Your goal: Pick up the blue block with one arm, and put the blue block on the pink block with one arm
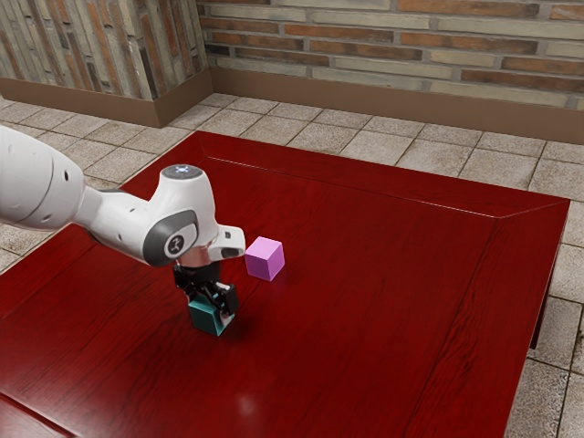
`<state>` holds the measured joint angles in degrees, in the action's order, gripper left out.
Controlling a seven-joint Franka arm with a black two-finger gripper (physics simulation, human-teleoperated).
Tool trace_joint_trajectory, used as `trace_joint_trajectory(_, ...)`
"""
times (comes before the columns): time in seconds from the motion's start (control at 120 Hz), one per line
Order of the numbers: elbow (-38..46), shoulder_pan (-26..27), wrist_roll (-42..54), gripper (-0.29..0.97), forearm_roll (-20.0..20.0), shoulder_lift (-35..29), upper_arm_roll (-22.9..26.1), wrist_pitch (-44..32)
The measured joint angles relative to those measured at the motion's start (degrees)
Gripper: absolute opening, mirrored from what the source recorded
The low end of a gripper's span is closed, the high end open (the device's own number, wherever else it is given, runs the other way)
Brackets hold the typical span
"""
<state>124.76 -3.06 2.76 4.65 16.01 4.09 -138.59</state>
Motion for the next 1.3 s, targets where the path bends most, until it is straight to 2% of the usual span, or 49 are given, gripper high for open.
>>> trace_joint_trajectory(0.208, -0.02, -0.27, 0.11, 0.45, 0.0, 0.02, -0.04, -0.06)
trace_joint_trajectory(0.583, -2.64, -0.19, 0.08, 0.41, 0.45, -0.43, 0.04, 0.23)
trace_joint_trajectory(0.85, -14.64, 0.25, -0.15, 0.41, 2.08, 0.39, 0.53, 5.65)
trace_joint_trajectory(1.092, -32.04, 1.21, -0.58, 0.41, 1.91, 10.22, 0.18, 13.82)
trace_joint_trajectory(1.3, -39.1, 2.54, -1.79, 0.41, 0.38, 15.08, -1.52, 19.44)
